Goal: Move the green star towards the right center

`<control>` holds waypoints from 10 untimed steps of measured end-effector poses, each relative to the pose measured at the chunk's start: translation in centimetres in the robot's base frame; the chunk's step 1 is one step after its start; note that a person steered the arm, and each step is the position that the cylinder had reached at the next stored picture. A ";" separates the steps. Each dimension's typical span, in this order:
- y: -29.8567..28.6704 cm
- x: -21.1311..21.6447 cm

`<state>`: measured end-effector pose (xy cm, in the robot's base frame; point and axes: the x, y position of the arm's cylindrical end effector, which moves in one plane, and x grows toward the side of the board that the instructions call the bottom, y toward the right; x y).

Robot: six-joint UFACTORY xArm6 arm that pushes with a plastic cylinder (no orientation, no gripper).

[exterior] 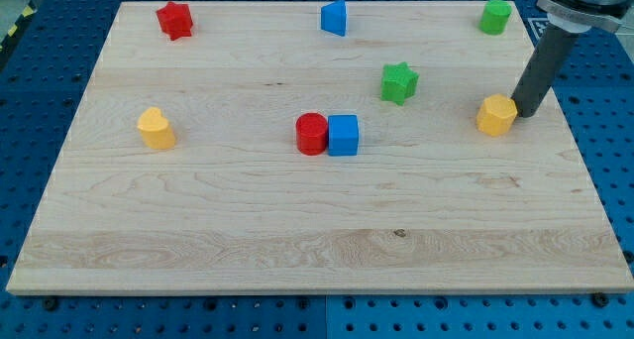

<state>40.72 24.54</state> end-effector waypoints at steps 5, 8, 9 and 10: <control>-6.1 3.2; -10.4 2.9; -10.8 2.8; -11.7 2.2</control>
<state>42.92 12.86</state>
